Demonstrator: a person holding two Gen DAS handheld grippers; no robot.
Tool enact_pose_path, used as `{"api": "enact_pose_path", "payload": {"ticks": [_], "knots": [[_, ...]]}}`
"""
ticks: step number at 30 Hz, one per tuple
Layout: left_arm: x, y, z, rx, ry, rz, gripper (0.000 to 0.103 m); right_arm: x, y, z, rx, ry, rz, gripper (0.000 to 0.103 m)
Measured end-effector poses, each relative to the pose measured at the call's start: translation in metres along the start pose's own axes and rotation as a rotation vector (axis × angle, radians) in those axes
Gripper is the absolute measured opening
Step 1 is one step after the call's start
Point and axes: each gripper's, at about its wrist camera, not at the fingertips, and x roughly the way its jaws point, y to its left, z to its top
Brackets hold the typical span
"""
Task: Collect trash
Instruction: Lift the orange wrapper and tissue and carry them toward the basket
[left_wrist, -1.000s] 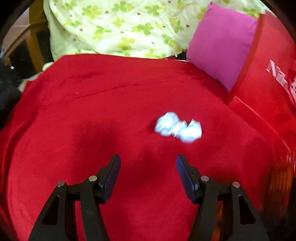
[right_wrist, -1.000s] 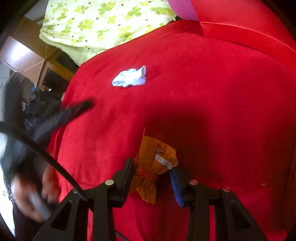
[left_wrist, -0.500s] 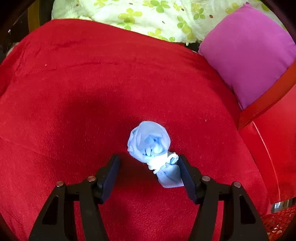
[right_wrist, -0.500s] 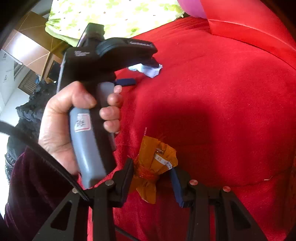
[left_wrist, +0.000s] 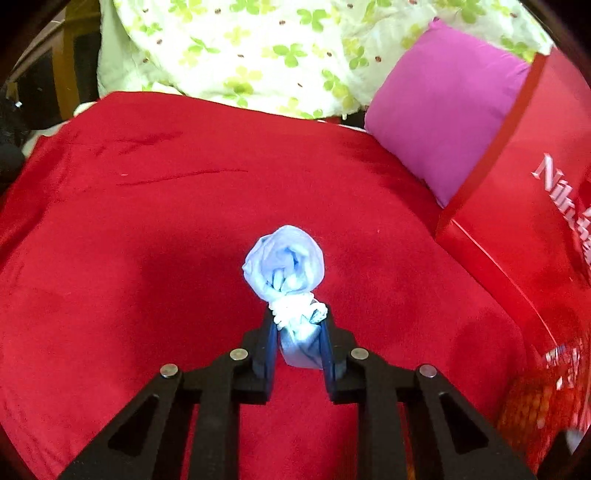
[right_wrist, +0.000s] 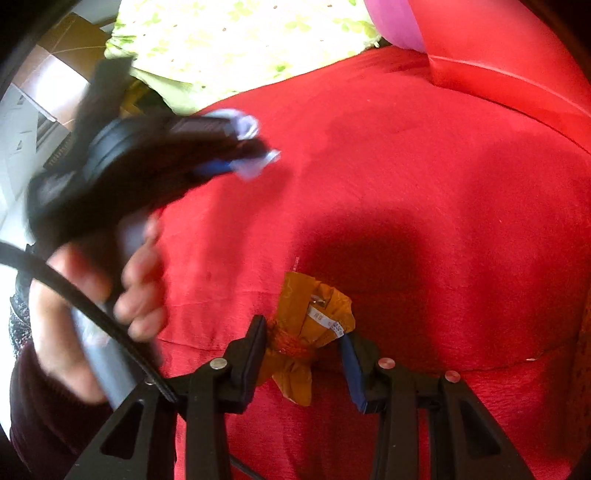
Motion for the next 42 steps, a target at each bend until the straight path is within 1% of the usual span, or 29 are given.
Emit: {"api": "enact_pose_path", "payload": {"ticks": [3, 6, 9, 10, 12, 15, 18, 21, 26, 30, 35, 38, 42], "knots": [[-0.032, 0.016, -0.020, 0.026, -0.007, 0.025, 0.022, -0.007, 0.009, -0.003, -0.024, -0.023, 0.018, 0.041], [-0.059, 0.026, -0.047, 0.090, -0.012, 0.061, 0.022, -0.017, 0.020, -0.007, -0.061, -0.062, 0.038, 0.041], [-0.084, 0.037, -0.072, 0.113, -0.010, 0.052, 0.022, -0.031, 0.033, -0.012, -0.108, -0.116, 0.073, 0.042], [-0.097, 0.041, -0.084, 0.118, -0.014, 0.046, 0.022, -0.038, 0.037, -0.014, -0.129, -0.145, 0.090, 0.042], [-0.109, 0.039, -0.096, 0.126, -0.025, 0.046, 0.022, -0.052, 0.046, -0.019, -0.173, -0.204, 0.104, 0.042], [-0.141, 0.041, -0.113, 0.132, -0.062, 0.051, 0.022, -0.078, 0.063, -0.030, -0.252, -0.309, 0.110, 0.042], [-0.167, 0.037, -0.120, 0.117, -0.115, 0.040, 0.022, -0.093, 0.072, -0.040, -0.289, -0.366, 0.110, 0.042], [-0.189, 0.029, -0.126, 0.122, -0.165, 0.053, 0.022, -0.115, 0.078, -0.047, -0.315, -0.423, 0.121, 0.042], [-0.214, 0.011, -0.131, 0.157, -0.224, 0.098, 0.023, -0.144, 0.088, -0.071, -0.396, -0.531, 0.078, 0.042], [-0.230, -0.004, -0.137, 0.189, -0.270, 0.124, 0.023, -0.164, 0.083, -0.084, -0.394, -0.595, 0.053, 0.042], [-0.246, -0.016, -0.147, 0.215, -0.300, 0.128, 0.023, -0.185, 0.068, -0.097, -0.363, -0.648, 0.033, 0.042], [-0.252, -0.025, -0.152, 0.230, -0.316, 0.137, 0.023, -0.199, 0.061, -0.105, -0.365, -0.687, 0.024, 0.042], [-0.257, -0.034, -0.156, 0.246, -0.326, 0.143, 0.023, -0.208, 0.055, -0.109, -0.373, -0.715, 0.006, 0.042]]}}
